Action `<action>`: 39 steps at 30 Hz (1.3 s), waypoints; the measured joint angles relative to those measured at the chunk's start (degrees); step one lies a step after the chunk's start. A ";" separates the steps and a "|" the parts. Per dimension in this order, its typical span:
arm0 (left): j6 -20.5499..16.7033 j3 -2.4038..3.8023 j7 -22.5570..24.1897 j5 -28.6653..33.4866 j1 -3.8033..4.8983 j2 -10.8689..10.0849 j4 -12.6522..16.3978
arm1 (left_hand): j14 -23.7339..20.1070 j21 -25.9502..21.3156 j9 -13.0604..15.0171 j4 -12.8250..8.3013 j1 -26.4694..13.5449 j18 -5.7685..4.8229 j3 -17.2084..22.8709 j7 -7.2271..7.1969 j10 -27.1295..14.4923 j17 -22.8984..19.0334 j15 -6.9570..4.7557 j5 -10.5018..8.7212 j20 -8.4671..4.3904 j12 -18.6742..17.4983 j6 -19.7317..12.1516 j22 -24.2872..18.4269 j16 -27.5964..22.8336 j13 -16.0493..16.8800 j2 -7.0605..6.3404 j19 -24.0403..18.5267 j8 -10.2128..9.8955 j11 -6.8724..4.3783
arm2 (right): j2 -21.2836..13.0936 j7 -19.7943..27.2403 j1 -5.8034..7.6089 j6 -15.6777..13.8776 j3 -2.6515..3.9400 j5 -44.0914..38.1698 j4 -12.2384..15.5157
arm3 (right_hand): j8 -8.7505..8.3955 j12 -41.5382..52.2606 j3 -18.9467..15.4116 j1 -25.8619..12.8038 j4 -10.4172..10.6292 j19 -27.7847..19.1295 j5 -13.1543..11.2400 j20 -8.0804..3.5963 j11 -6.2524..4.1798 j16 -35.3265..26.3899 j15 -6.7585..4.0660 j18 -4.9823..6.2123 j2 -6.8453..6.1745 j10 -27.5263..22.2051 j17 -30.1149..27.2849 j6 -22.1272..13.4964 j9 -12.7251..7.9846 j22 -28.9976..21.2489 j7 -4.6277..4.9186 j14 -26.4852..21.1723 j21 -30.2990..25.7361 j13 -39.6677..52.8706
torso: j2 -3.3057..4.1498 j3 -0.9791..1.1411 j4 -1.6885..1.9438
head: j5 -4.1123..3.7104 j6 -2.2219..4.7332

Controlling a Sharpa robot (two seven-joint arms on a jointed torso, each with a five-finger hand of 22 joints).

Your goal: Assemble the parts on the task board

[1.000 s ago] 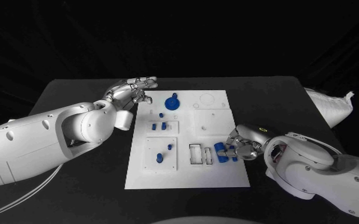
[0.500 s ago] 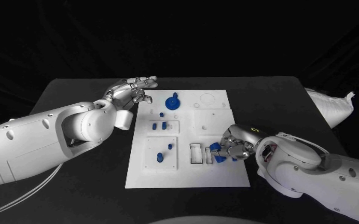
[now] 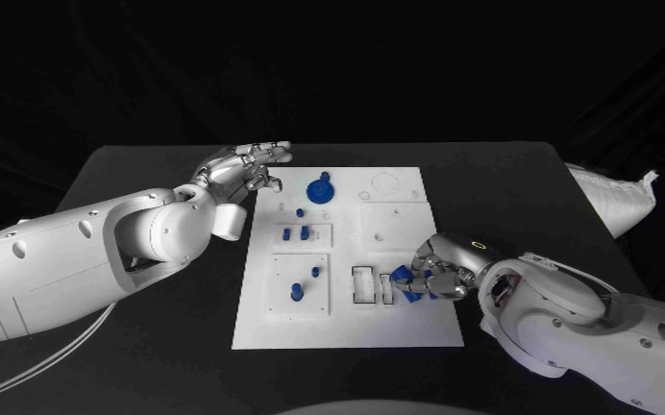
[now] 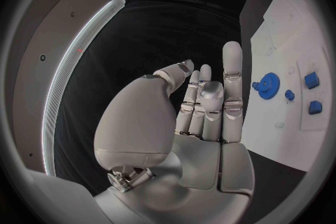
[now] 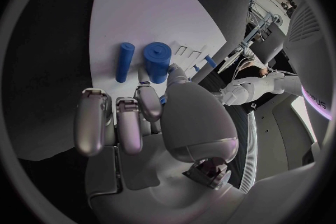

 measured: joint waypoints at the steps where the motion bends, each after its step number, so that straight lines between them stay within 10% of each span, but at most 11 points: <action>1: 0.00 0.00 0.00 0.00 0.00 0.00 0.00 | 0.00 0.00 0.00 0.00 0.00 0.00 0.00 0.00 0.00 0.00 0.00 0.00 0.00 0.00 0.00 0.00 0.00 0.00 0.00 0.00 0.00 0.00 | -0.34 -0.15 0.19 -0.32 0.10 0.27 0.50 | 0.14 0.00 0.00 0.00 0.00 0.00 0.42 0.00 -0.07 0.00 0.00 0.00 0.00 -0.08 0.00 0.01 0.32 0.00 0.00 0.00 0.00 0.00 | -0.01 0.01 0.00 | -0.03 0.03; 20: 0.12 -0.01 -0.03 -0.02 -0.04 0.10 0.02 | 0.00 0.00 0.00 0.00 0.00 0.00 0.00 0.00 0.00 0.01 0.00 0.00 0.00 0.00 0.00 0.00 0.00 -0.01 0.00 0.00 0.00 0.00 | 0.84 -1.54 2.71 -3.90 0.60 6.32 3.00 | 0.73 -0.01 -0.42 0.00 0.27 0.20 1.53 -0.20 -0.08 0.24 -0.13 0.00 0.00 -0.08 0.04 0.03 0.82 0.76 -0.03 0.13 0.62 0.00 | 0.03 -0.03 0.05 | -0.02 0.24; 39: 0.50 -0.01 -0.03 -0.02 -0.05 0.33 0.15 | 0.00 0.00 0.00 0.00 0.00 0.00 0.00 0.00 0.00 0.01 0.00 0.00 0.00 0.00 0.00 0.00 0.00 -0.03 0.00 0.00 0.03 0.00 | 6.63 -3.80 2.57 0.55 0.46 9.44 0.46 | 1.16 0.24 -1.37 -0.36 1.21 0.19 0.70 -0.62 0.75 0.44 -0.54 0.00 1.11 -1.33 0.03 0.27 1.73 0.96 0.16 0.12 0.62 0.45 | 0.06 -0.07 0.05 | 0.31 -0.02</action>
